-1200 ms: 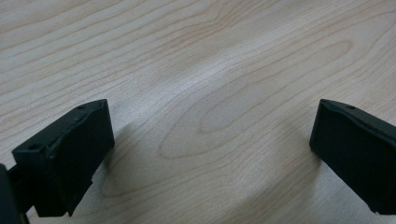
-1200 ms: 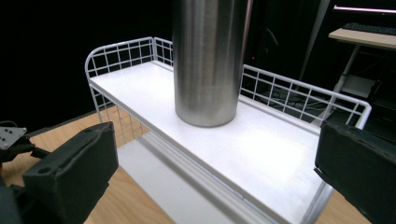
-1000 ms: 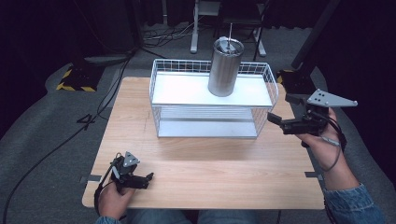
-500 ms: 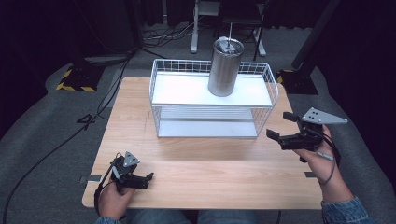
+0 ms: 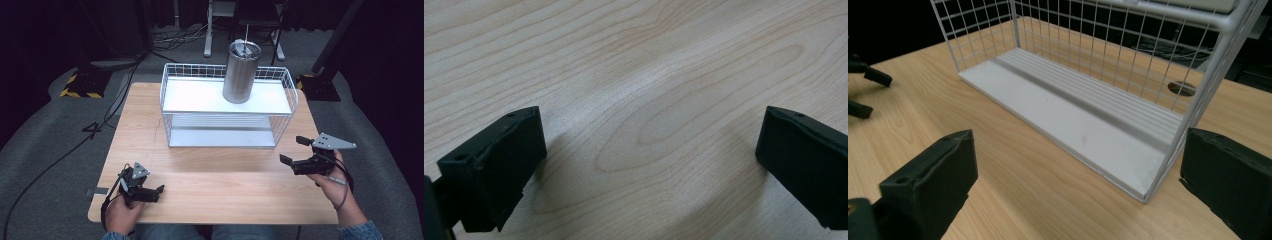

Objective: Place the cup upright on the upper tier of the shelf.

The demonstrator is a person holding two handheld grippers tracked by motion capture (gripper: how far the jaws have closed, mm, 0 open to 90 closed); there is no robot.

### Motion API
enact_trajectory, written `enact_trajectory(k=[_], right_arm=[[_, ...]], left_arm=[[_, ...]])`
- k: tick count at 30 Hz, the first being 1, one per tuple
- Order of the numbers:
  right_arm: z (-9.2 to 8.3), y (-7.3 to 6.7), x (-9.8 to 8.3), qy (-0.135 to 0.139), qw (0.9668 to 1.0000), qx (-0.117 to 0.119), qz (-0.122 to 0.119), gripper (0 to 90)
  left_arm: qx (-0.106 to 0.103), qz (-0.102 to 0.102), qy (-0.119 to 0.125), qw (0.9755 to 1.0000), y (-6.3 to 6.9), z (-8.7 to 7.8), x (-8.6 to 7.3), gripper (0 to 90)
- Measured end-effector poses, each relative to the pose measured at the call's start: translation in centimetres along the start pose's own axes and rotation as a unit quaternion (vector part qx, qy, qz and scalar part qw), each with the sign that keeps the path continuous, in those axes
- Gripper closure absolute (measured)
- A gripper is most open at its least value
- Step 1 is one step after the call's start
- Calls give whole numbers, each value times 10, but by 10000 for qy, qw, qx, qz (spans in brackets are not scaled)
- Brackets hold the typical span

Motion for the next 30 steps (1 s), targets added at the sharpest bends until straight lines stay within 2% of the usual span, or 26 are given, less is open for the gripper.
enact_trajectory(k=[7,17,30], right_arm=[[12,-2,-25,-233,9997,12,114,33],[28,-5,-57,-667,9977,-37,136,61],[42,-9,-81,-1050,9944,-75,84,106]], left_arm=[[0,7,4,10000,0,0,0,2],[-1,6,6,10000,0,0,0,2],[-1,6,3,10000,0,0,0,2]])
Point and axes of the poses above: each handheld gripper's, and its own axes: z roughly forward along the jaws, x roughly out of its top, y roughly to its right, the point moved 2 cm from there along z, roughly forward along the jaws, and after that the axes turned 4 degrees about -y, right-handed, at the moved point
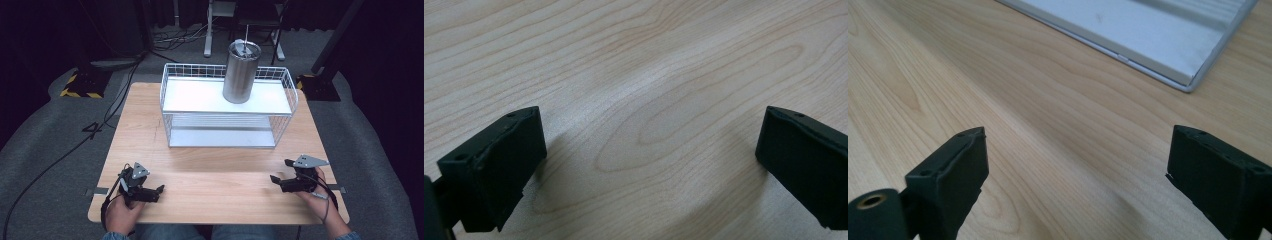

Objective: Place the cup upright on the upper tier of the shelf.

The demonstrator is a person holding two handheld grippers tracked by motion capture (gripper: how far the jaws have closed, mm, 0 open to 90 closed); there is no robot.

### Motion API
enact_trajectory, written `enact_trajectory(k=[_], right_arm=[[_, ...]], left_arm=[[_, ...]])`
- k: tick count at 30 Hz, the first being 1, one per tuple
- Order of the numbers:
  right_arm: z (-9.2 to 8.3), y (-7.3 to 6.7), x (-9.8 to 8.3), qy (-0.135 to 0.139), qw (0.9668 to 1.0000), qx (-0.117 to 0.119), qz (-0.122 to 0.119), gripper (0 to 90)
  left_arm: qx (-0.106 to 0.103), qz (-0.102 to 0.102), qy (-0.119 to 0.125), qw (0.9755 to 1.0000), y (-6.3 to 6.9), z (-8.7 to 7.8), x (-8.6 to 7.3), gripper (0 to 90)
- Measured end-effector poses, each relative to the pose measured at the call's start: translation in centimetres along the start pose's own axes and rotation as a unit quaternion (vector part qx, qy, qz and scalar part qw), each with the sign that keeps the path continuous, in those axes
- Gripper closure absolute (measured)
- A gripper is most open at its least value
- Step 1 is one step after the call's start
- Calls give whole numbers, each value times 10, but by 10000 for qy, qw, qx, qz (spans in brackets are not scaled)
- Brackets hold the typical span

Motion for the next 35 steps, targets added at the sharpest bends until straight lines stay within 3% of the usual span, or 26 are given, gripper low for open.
enact_trajectory(k=[15,25,35], right_arm=[[11,-1,-13,-446,9986,-286,38,146],[13,-2,-15,-476,9982,-316,160,141],[15,-4,-15,-533,9980,-310,101,83]], left_arm=[[0,1,1,10000,0,0,0,2],[0,-3,2,10000,0,0,0,2],[-1,-3,3,10000,0,0,0,2]])
Point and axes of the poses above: each handheld gripper's, and its own axes: z roughly forward along the jaws, x roughly out of its top, y roughly to its right, the point moved 2 cm from there along z, roughly forward along the jaws, and after that the axes turned 4 degrees about -y, right-handed, at the moved point
